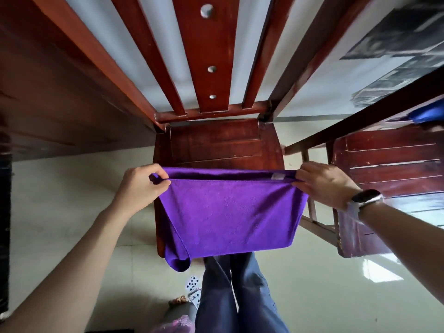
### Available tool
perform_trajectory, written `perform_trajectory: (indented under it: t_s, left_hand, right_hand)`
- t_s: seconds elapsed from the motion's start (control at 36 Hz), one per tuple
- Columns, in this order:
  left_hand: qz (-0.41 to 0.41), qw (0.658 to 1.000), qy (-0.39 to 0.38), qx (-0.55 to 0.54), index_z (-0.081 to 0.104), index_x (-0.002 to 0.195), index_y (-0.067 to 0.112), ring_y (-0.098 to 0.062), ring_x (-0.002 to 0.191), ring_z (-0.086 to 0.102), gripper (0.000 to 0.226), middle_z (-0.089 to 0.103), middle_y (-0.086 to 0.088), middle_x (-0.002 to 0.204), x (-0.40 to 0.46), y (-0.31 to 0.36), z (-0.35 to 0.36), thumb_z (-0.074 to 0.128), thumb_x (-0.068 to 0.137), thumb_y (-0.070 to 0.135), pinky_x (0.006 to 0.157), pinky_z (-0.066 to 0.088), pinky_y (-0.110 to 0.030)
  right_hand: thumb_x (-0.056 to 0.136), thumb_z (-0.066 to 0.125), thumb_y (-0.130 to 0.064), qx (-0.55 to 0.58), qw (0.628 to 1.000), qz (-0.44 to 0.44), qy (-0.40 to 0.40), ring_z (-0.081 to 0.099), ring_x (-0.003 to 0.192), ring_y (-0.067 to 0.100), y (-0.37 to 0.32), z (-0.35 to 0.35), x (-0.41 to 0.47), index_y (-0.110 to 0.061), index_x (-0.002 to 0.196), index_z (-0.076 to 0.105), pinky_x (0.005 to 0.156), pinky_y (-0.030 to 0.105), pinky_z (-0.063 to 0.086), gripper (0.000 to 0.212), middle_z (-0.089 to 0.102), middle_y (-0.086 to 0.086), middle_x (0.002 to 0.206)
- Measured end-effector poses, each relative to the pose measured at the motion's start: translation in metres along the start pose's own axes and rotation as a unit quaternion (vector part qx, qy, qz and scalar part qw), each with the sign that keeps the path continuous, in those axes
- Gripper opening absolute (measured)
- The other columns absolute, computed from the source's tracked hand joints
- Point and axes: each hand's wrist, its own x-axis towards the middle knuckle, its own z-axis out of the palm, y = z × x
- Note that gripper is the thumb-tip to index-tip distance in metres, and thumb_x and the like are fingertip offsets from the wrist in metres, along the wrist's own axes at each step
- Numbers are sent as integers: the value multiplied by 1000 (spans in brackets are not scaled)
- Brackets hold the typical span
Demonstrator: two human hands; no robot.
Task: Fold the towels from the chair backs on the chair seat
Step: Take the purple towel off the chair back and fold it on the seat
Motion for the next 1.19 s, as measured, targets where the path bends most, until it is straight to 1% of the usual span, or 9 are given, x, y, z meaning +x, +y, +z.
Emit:
perform_trajectory:
  t_s: [0.11, 0.25, 0.36, 0.44, 0.56, 0.78, 0.94, 1.03, 1.19]
  left_hand:
    - [-6, 999, 32, -39, 60, 66, 24, -15, 61, 56, 25, 63, 4, 61, -30, 24, -19, 71, 71, 2, 60, 42, -24]
    - [12, 992, 98, -77, 55, 65, 29, -5, 50, 46, 32, 59, 13, 62, -57, 60, -50, 68, 73, 1, 53, 35, -17]
    - [54, 985, 140, -88, 55, 68, 34, -10, 53, 46, 36, 57, -2, 62, -67, 94, -80, 68, 74, 1, 56, 39, -30]
    - [72, 979, 162, -103, 57, 69, 43, -10, 57, 53, 45, 62, 8, 78, -69, 120, -106, 69, 74, 0, 60, 45, -32]
    - [102, 971, 183, -116, 58, 68, 47, -7, 60, 55, 49, 63, 25, 73, -70, 155, -143, 69, 74, 1, 65, 46, -25]
    - [170, 943, 216, -186, 65, 72, 19, 10, 61, 58, 22, 66, 19, 62, -67, 234, -214, 70, 75, -2, 63, 42, -3]
    - [213, 926, 223, -220, 61, 72, 21, 13, 60, 54, 23, 62, 15, 64, -63, 278, -254, 65, 80, -1, 64, 39, -2]
    - [217, 914, 236, -249, 62, 71, 25, 9, 61, 54, 25, 64, 24, 63, -63, 291, -266, 65, 81, 2, 64, 40, -3]
    - [221, 894, 246, -303, 63, 69, 21, 6, 55, 54, 21, 63, 11, 62, -72, 318, -279, 66, 80, 4, 49, 41, -4]
  right_hand:
    - [86, 40, -34, 40, 998, 34, 42, 58, 59, 26, -16, -36, -25, -7, 76, 60, 53, 29, 50, 36, 57, 7, 70]
    - [87, 41, -28, 73, 987, 99, 101, 58, 71, 32, -32, -88, -48, -6, 87, 57, 69, 30, 41, 27, 57, 11, 81]
    - [85, 39, -28, 67, 981, 126, 131, 58, 75, 32, -44, -137, -59, -5, 89, 58, 71, 30, 42, 30, 59, 12, 85]
    - [85, 40, -31, 42, 978, 132, 153, 60, 72, 31, -50, -173, -65, -6, 85, 59, 65, 31, 48, 32, 60, 9, 80]
    - [84, 41, -39, 18, 969, 146, 197, 61, 68, 29, -53, -221, -68, -8, 80, 60, 59, 32, 49, 37, 59, 6, 74]
    - [82, 52, -22, 82, 934, 171, 302, 58, 77, 30, -42, -321, -66, -1, 86, 60, 70, 23, 37, 22, 58, 11, 84]
    - [84, 59, -1, 176, 885, 189, 388, 54, 69, 0, -37, -377, -67, 1, 90, 62, 70, 0, 36, 6, 59, 8, 84]
    - [85, 58, 1, 220, 858, 214, 412, 52, 64, -17, -34, -395, -67, -8, 91, 60, 66, -2, 36, 10, 56, -2, 73]
    - [86, 57, -2, 255, 825, 231, 448, 51, 67, -21, -32, -417, -70, -6, 92, 63, 65, -1, 36, 9, 59, 1, 80]
